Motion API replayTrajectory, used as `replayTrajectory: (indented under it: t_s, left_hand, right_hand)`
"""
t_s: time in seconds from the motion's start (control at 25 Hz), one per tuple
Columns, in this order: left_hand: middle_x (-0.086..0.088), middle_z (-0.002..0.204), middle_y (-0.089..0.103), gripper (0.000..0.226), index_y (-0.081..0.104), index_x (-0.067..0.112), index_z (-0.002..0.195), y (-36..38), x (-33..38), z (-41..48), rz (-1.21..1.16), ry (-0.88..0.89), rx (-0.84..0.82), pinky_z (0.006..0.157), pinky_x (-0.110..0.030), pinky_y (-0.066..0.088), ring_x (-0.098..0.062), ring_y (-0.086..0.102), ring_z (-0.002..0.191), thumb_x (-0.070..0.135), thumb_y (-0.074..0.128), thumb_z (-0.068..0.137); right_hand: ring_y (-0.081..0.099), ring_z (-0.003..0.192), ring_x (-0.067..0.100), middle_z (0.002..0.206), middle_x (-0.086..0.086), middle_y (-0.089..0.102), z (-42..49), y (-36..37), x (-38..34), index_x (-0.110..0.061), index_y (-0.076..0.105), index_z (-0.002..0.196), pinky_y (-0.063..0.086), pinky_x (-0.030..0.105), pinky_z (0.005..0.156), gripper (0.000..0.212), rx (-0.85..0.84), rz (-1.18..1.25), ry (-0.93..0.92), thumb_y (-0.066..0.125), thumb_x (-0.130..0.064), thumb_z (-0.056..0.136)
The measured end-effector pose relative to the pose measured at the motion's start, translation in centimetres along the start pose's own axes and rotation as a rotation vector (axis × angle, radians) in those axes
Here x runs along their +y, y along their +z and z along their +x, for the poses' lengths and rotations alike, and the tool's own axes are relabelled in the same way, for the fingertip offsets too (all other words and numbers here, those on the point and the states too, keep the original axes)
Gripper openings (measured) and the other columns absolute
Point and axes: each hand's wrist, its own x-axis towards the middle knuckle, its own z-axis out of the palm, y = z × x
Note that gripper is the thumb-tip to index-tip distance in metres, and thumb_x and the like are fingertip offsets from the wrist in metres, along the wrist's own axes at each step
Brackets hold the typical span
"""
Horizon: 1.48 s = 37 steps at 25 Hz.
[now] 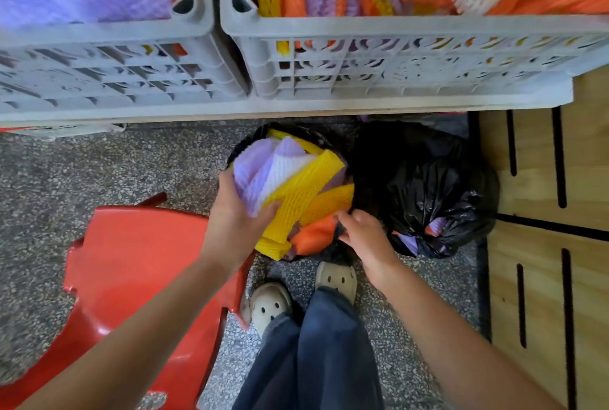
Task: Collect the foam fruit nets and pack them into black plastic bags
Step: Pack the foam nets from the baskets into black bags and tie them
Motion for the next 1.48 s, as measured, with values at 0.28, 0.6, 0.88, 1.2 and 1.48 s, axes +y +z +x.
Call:
replayTrajectory:
  t_s: [0.28, 0.6, 0.88, 1.2, 1.48]
  left_hand:
    - [-0.012, 0.125, 0.034, 0.063, 0.027, 0.012, 0.143, 7.8, -0.9, 1.6, 0.452, 0.230, -0.385, 0.086, -0.033, 0.039, -0.032, 0.041, 0.116, 0.033, 0.058, 0.091]
    - [-0.014, 0.142, 0.031, 0.068, 0.018, 0.012, 0.148, 10.9, -1.8, 3.8, 0.604, 0.039, -0.386, 0.092, -0.035, 0.039, -0.031, 0.039, 0.127, 0.029, 0.055, 0.094]
    - [-0.011, 0.123, 0.046, 0.043, 0.047, 0.004, 0.126, 9.6, -1.5, 3.3, 0.193, 0.226, -0.303, 0.079, -0.017, 0.028, -0.026, 0.045, 0.115, 0.014, 0.064, 0.088]
    - [-0.018, 0.119, 0.060, 0.051, 0.041, 0.001, 0.132, 3.7, -6.1, 7.3, 0.404, -0.311, -0.296, 0.090, -0.038, 0.040, -0.034, 0.052, 0.116, 0.027, 0.058, 0.092]
    - [-0.004, 0.060, 0.053, 0.016, 0.037, 0.014, 0.086, 4.4, -0.5, 2.3, 0.353, 0.174, -0.103, 0.064, -0.039, 0.033, -0.030, 0.049, 0.060, 0.022, 0.037, 0.100]
  right_hand:
    - [0.058, 0.087, 0.014, 0.085, 0.002, 0.058, -1.5, -4.0, 1.0, -0.014, 0.053, 0.092, 0.047, 0.032, 0.087, 0.014, -0.058, 0.014, -0.128, 0.041, -0.012, 0.100]
    - [0.061, 0.092, 0.010, 0.090, -0.003, 0.064, -1.2, -3.5, 1.1, -0.023, 0.056, 0.097, 0.047, 0.029, 0.090, 0.014, -0.045, -0.061, -0.279, 0.045, -0.015, 0.098]
    - [0.058, 0.102, 0.025, 0.105, 0.006, 0.060, 2.9, -1.1, 1.3, -0.006, 0.054, 0.115, 0.046, 0.041, 0.091, 0.022, -0.036, -0.333, -0.334, 0.046, -0.018, 0.098]
    - [0.052, 0.085, 0.021, 0.087, 0.001, 0.054, 4.9, 1.1, 1.1, -0.005, 0.055, 0.100, 0.033, 0.026, 0.067, 0.021, 0.020, -0.453, -0.273, 0.048, -0.025, 0.098]
    - [0.063, 0.092, 0.026, 0.094, 0.016, 0.066, 2.1, 0.7, 1.3, -0.007, 0.052, 0.080, 0.055, 0.043, 0.082, 0.022, 0.134, -0.094, -0.213, 0.051, -0.023, 0.096]
